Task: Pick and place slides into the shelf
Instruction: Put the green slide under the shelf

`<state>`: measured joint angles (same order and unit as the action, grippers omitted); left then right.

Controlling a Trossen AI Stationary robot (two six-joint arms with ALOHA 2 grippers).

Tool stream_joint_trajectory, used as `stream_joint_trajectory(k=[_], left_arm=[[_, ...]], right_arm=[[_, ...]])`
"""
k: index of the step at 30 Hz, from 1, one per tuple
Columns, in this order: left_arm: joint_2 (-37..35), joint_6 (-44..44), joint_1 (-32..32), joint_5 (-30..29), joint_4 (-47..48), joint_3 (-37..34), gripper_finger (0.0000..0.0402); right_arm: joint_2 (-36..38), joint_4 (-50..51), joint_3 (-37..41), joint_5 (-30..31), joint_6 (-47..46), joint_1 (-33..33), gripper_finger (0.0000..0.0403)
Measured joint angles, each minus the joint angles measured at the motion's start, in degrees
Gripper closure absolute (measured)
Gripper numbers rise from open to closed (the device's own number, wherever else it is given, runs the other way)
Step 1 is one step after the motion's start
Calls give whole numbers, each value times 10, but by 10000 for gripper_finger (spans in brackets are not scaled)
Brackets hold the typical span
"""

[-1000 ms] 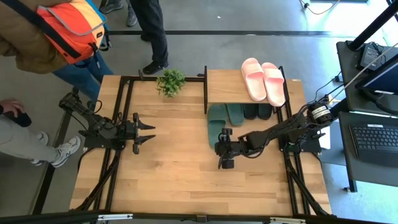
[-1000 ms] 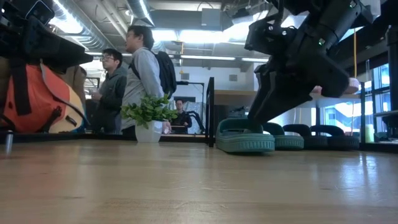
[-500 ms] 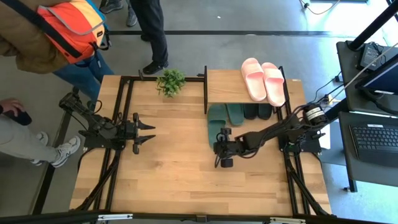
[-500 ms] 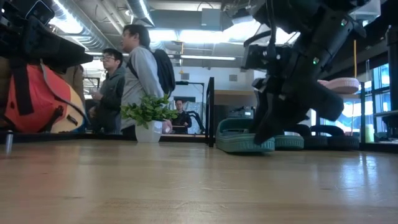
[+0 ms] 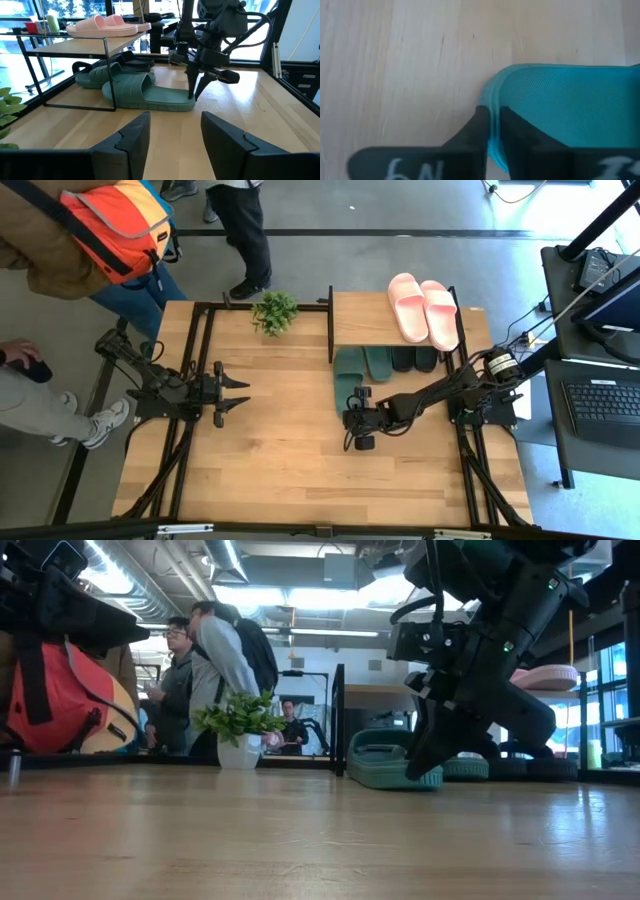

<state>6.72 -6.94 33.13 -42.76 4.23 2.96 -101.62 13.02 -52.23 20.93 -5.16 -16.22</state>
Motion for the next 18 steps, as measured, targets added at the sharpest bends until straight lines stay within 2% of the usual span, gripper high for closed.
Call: stream_joint_trajectory(k=[5,9,18], left_arm=[[0,0,0,0,0,0,233],[0,0,0,0,0,0,233],[0,0,0,0,0,0,233]], right_arm=[[0,0,0,5,9,0,382],[0,2,-3,39,13,4,380],[0,2,-4,41,56,47,379]])
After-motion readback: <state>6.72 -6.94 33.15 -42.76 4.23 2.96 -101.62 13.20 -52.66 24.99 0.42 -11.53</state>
